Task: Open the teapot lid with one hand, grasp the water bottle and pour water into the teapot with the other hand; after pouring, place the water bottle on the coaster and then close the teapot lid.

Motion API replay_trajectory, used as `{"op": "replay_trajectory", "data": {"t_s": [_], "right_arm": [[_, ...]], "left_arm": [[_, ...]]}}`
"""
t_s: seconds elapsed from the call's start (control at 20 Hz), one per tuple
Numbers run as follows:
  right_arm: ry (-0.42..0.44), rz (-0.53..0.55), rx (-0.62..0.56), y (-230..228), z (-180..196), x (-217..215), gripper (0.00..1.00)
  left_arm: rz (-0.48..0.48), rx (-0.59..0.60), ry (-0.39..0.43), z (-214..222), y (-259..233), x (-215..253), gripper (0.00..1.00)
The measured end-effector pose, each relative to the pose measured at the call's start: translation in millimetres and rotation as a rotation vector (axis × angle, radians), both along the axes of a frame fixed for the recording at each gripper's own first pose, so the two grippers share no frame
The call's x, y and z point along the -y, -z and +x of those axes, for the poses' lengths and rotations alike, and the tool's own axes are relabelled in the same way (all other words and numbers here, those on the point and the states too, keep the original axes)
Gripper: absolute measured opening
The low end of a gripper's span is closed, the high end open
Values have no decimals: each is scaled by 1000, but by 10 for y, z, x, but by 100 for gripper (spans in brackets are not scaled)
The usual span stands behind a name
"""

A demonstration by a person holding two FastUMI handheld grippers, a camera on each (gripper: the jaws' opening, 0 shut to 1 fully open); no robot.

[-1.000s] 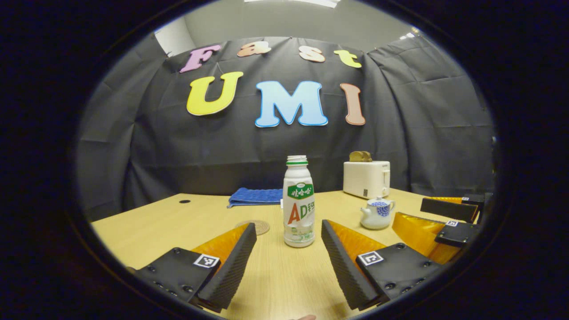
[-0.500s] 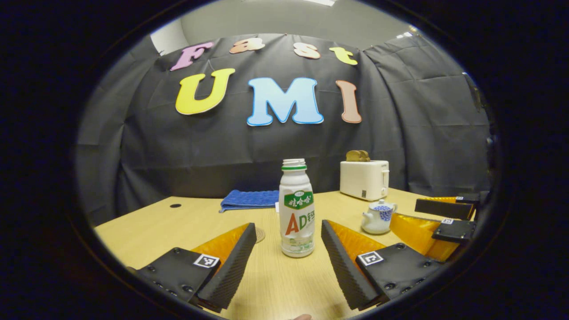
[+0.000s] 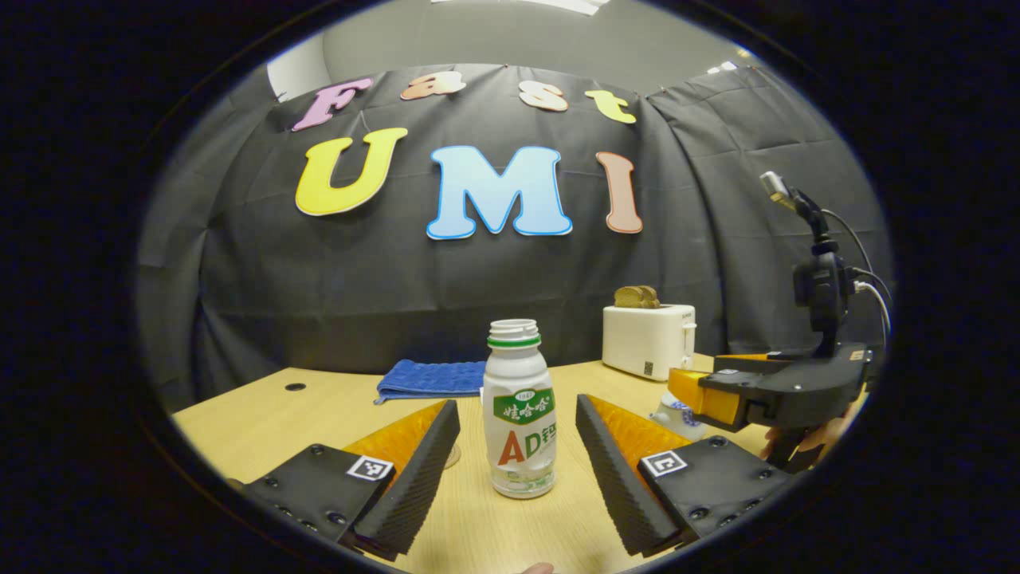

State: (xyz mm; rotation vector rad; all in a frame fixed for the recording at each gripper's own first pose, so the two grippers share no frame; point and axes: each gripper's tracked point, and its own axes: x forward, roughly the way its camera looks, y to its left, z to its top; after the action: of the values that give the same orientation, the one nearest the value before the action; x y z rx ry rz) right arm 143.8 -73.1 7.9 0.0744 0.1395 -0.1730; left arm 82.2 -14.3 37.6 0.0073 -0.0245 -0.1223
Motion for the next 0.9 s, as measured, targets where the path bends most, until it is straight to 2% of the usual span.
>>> {"op": "replay_trajectory", "data": {"t_s": [0.1,0.25,0.3,0.55,0.6,0.65,0.75,0.8,0.85,0.9], "right_arm": [[10,-3,2,-2,66,27,82],[8,-33,-50,134,134,26,46],[-3,-38,-75,202,154,12,28],[-9,-110,-74,150,134,-2,28],[-2,-92,-60,118,20,9,15],[0,-86,-62,141,124,31,1],[-9,-106,-61,154,140,7,1],[-14,-119,-59,143,140,11,1],[-21,-113,-48,119,125,-2,1],[-20,-98,-21,46,96,3,1]], "left_arm": [[12,-15,2,52,36,0,100],[7,-24,-1,64,70,-20,97],[2,-27,1,67,81,-9,100],[9,-45,0,67,142,-3,100],[13,-45,0,61,147,-3,100],[22,-44,-4,59,133,-15,100],[21,-38,-5,46,115,-32,100],[14,-36,-2,44,116,-25,92],[12,-35,0,50,112,-15,100],[7,-31,2,51,105,3,98]]}}
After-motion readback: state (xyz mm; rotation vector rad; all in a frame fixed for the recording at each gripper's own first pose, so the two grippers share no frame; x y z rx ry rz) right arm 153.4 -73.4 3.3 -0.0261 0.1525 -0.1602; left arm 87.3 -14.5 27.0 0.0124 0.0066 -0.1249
